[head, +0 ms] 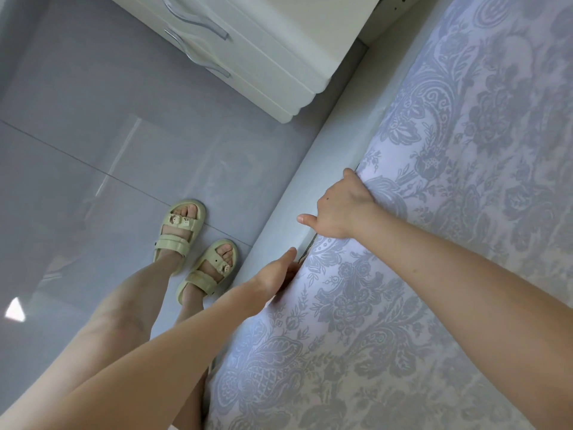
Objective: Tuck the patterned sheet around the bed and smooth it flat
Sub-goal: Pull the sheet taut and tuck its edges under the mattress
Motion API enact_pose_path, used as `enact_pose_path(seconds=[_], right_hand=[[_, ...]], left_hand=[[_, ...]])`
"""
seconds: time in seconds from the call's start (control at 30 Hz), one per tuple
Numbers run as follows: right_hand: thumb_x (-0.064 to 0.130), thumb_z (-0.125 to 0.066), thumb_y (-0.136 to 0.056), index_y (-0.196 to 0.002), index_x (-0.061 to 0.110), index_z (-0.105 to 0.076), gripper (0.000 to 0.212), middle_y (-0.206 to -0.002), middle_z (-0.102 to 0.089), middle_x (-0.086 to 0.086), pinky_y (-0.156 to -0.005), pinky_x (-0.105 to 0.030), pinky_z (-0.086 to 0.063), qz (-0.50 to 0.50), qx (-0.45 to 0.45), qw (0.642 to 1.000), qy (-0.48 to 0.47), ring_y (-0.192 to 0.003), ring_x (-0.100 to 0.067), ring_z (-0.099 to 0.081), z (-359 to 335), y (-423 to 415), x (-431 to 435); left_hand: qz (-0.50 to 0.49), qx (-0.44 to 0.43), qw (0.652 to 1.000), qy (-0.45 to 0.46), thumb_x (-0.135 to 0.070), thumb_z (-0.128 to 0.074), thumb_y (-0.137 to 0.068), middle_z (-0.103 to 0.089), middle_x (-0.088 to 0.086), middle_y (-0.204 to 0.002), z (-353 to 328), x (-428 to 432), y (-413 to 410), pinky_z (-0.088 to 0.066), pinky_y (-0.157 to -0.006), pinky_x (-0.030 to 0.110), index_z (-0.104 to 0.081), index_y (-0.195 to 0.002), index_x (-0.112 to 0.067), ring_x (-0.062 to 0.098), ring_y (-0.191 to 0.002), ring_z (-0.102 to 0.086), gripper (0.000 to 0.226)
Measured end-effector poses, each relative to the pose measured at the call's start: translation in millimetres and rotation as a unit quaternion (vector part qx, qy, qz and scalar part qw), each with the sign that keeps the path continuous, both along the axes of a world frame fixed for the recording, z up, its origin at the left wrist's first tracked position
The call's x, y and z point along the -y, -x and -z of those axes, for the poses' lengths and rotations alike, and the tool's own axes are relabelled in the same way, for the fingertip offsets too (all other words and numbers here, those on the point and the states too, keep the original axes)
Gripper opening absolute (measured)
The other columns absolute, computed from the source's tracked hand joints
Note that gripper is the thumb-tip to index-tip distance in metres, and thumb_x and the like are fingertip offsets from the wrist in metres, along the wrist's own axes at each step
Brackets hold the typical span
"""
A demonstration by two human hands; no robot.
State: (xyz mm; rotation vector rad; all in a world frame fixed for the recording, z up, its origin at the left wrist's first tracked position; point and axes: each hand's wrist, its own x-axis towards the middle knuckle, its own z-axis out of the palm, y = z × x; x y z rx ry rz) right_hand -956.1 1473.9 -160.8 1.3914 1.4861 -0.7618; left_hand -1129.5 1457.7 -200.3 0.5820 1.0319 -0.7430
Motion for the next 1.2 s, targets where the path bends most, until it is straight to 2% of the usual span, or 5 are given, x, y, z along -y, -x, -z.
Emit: enact_pose_path(seconds=[0.2,0.43,0.67,0.8,1.2], right_hand=[[0.062,-0.006,-0.094,-0.116,0.016,-0.063,0.076,-0.121,-0.062,-0.006,-0.104,-0.04,-0.024,0.038,-0.003,0.999,-0.02,-0.116,-0.021,-0.052,5,3,-3],[0.052,-0.017,-0.099,-0.073,0.018,-0.052,0.056,-0.096,-0.068,-0.01,-0.087,-0.032,-0.037,0.14,-0.043,0.98,-0.135,-0.096,-0.027,-0.06,-6,1,0],[0.054,-0.004,-0.093,-0.118,0.027,-0.063,0.069,-0.121,-0.065,0.002,-0.109,-0.054,0.011,0.058,0.027,0.985,-0.161,-0.128,-0.022,-0.047,-14,33,22],[0.049,0.0,-0.085,-0.097,0.022,-0.07,0.077,-0.096,-0.071,0.001,-0.115,-0.045,-0.011,0.116,-0.064,0.976,-0.17,-0.101,-0.022,-0.06,-23,90,36],[0.04,-0.021,-0.101,-0.111,0.015,-0.064,0.051,-0.12,-0.061,0.0,-0.1,-0.034,-0.029,0.089,-0.125,0.988,-0.031,-0.115,-0.018,-0.051,-8,154,60]], left_hand=[[-0.174,-0.041,0.976,-0.121,-0.034,-0.042,-0.098,-0.068,0.007,-0.11,-17,-5,47,-0.046,-0.095,0.032,-0.064,-0.101,-0.013,0.022,-0.106,-0.062,0.031],[-0.094,-0.025,0.985,-0.142,-0.031,-0.04,-0.099,-0.068,-0.001,-0.109,-20,-2,103,-0.041,-0.101,0.031,-0.067,-0.096,-0.017,0.018,-0.109,-0.059,0.03],[0.0,-0.016,0.997,-0.08,-0.047,-0.039,-0.096,-0.06,-0.01,-0.116,-2,22,130,-0.034,-0.104,0.028,-0.066,-0.103,-0.029,0.009,-0.109,-0.051,0.034],[-0.003,-0.017,0.998,-0.067,-0.043,-0.041,-0.096,-0.057,0.001,-0.097,-4,35,147,-0.04,-0.083,0.027,-0.057,-0.093,-0.014,0.017,-0.084,-0.052,0.034],[-0.005,0.007,0.991,-0.137,-0.044,-0.039,-0.097,-0.058,-0.009,-0.099,-14,55,179,-0.037,-0.087,0.022,-0.061,-0.093,-0.02,0.013,-0.098,-0.054,0.033]])
